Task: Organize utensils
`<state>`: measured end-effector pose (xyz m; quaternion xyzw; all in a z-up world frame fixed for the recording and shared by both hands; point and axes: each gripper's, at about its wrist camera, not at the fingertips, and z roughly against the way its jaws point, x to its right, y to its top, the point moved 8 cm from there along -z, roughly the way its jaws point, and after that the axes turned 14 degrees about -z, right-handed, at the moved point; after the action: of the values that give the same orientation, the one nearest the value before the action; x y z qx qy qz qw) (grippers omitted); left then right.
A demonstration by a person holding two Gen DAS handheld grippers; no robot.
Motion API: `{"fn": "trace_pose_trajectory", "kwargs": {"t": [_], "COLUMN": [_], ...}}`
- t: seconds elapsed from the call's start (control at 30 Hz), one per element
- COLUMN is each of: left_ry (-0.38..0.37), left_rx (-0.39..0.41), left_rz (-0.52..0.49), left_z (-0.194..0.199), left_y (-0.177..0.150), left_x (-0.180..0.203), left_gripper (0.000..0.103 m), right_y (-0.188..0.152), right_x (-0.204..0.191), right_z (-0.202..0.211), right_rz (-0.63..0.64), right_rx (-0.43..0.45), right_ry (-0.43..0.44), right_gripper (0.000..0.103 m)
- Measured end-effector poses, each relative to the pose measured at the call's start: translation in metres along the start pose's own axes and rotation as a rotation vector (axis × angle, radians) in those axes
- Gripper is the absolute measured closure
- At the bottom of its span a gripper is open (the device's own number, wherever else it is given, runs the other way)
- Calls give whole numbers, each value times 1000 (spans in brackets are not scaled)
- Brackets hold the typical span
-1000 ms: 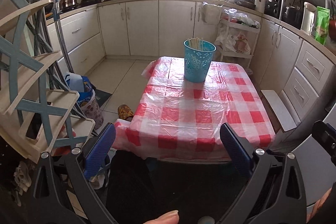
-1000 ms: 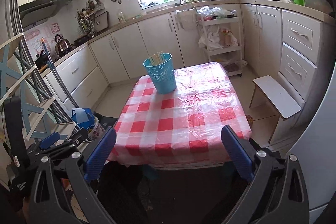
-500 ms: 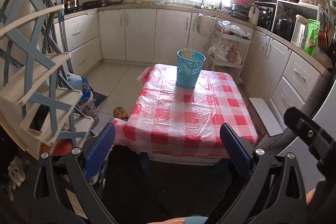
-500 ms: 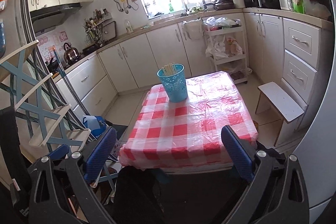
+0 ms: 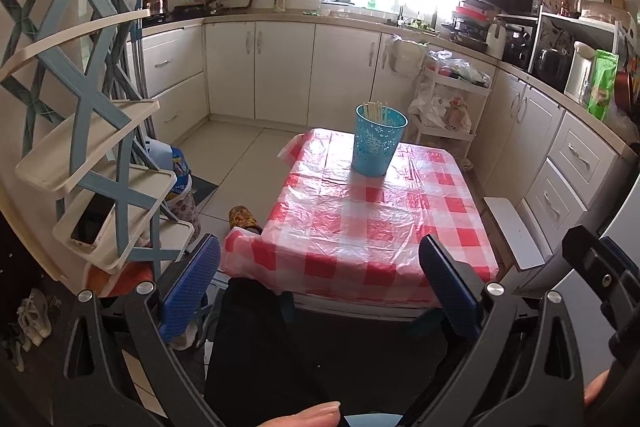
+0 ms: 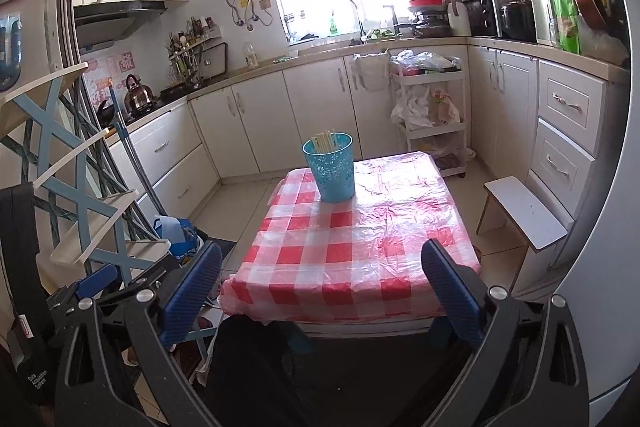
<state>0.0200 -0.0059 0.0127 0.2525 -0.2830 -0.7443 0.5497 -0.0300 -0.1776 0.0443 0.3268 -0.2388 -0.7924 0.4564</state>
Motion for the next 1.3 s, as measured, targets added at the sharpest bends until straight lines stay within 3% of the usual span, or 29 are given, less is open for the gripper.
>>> {"fn": "trace_pose_trajectory", "kwargs": {"t": [0.37,1.3], "left_ry": [31,19], "left_rx": [5,9], "left_rz": [-50,-39], "left_z": [0,0], "left_y": [1,-1], "left_x": [3,0], "left_gripper": [8,8], "right_y": [-3,-3], "right_x": [0,1], "right_z": [-1,-2], "right_rz": [1,1], "right_rx": [-6,-6], "right_ry": [0,2], "right_gripper": [7,7]}}
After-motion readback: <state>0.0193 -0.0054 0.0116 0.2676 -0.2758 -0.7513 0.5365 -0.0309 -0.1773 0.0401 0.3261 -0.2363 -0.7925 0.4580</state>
